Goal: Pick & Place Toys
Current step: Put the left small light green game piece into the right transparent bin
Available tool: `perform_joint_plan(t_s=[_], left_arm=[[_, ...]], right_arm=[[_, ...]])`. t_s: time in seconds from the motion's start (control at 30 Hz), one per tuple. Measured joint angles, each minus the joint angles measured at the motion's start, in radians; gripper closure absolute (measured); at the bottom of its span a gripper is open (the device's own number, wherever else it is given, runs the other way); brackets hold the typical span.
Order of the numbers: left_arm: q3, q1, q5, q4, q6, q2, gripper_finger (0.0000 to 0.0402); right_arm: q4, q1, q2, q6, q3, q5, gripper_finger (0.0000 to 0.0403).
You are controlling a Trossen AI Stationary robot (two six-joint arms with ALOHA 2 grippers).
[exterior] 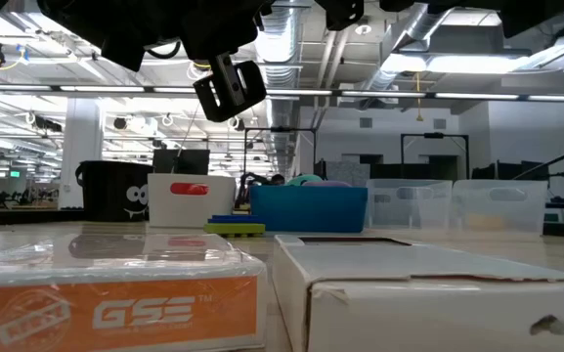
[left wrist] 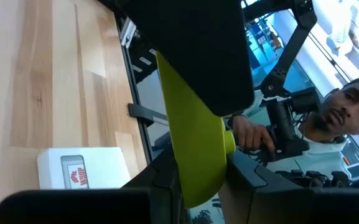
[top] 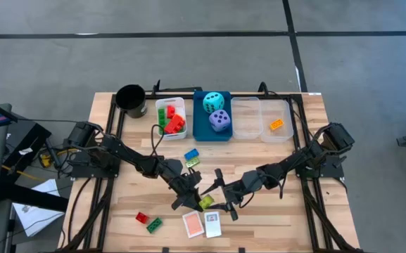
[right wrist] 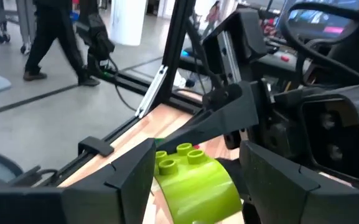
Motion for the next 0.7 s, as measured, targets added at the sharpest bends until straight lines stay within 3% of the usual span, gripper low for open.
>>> perform_joint_plan(t_s=[0.27, 0.7], left_arm=[[0.000, -0.001, 0.043, 0.004, 0.002, 0.001, 0.0339], [0.000, 0.000, 0.043, 0.001, 0.002, 0.001, 0.0339]], right_arm=[[-0.163, -0.001, 0.000, -0.006, 0.029, -0.025, 0.0175], [-0.141, 0.000, 0.000, -0.022, 0.031, -0.025, 0.0175]])
